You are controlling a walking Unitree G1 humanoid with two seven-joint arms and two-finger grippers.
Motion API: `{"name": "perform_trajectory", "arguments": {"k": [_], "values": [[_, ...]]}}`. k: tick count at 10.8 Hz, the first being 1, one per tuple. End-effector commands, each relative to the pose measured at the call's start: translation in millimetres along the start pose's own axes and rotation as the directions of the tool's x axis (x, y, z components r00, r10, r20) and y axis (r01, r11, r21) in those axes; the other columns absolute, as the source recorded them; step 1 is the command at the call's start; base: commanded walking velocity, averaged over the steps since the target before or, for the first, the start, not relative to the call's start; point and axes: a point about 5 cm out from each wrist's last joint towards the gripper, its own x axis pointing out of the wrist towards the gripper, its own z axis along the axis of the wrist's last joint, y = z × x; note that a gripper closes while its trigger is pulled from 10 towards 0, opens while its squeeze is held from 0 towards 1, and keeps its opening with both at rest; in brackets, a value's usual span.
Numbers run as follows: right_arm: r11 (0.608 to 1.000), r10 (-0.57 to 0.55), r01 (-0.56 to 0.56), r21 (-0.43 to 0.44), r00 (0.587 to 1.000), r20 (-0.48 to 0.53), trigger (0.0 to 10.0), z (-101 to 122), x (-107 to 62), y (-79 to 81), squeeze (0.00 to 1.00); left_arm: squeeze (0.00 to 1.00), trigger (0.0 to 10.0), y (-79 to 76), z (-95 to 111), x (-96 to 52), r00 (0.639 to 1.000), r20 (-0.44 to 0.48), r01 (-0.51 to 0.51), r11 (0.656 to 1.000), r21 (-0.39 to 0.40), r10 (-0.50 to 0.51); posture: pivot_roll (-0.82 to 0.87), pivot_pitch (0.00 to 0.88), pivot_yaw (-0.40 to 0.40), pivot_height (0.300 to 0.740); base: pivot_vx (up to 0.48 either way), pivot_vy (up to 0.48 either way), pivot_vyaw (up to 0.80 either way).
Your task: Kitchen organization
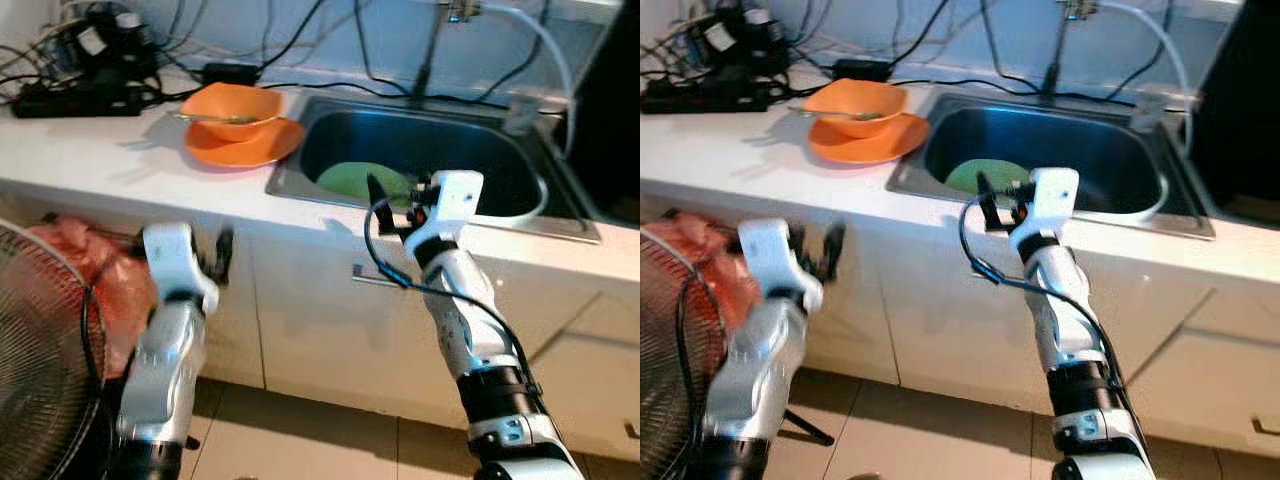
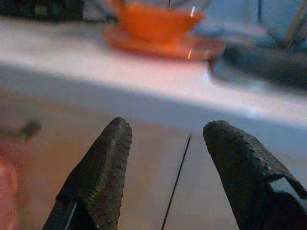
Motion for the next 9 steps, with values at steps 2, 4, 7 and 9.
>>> {"name": "perform_trajectory", "arguments": {"k": [2, 4, 7, 9], "values": [[1.000, -0.019, 0.018, -0.019, 0.998, -0.062, 10.0, -19.0, -8.3, -8.7, 0.00, 0.00, 10.0, 5.4, -17.3, -3.4, 0.998, -0.055, 0.005, 1.000, 0.029, -0.004, 0.10, 0.000, -0.033, 0.740, 0.000, 0.000, 0.00], [1.000, -0.022, 0.020, -0.012, 0.977, -0.211, 10.0, -60.2, -28.5, -14.3, 0.00, 0.00, 10.0, 10.0, -48.4, -10.7, 0.987, -0.162, 0.031, 0.998, 0.060, -0.021, 0.10, 0.000, -0.035, 0.740, 0.000, 0.000, 0.00], [0.997, -0.045, 0.066, 0.037, 0.904, -0.425, 10.0, -110.6, -61.1, -27.5, 0.00, 0.00, 10.0, 26.3, -91.1, -24.1, 0.941, -0.339, 0.021, 0.996, 0.086, 0.010, 0.10, 0.000, -0.035, 0.740, 0.000, 0.000, 0.00], [0.993, -0.082, 0.113, 0.034, 0.866, -0.493, 10.0, -128.8, -80.6, -37.6, 0.00, 0.00, 10.0, 36.5, -99.3, -27.1, 0.931, -0.363, 0.008, 0.994, 0.109, 0.033, 0.10, 0.000, -0.032, 0.740, 0.000, 0.000, 0.00]]}}
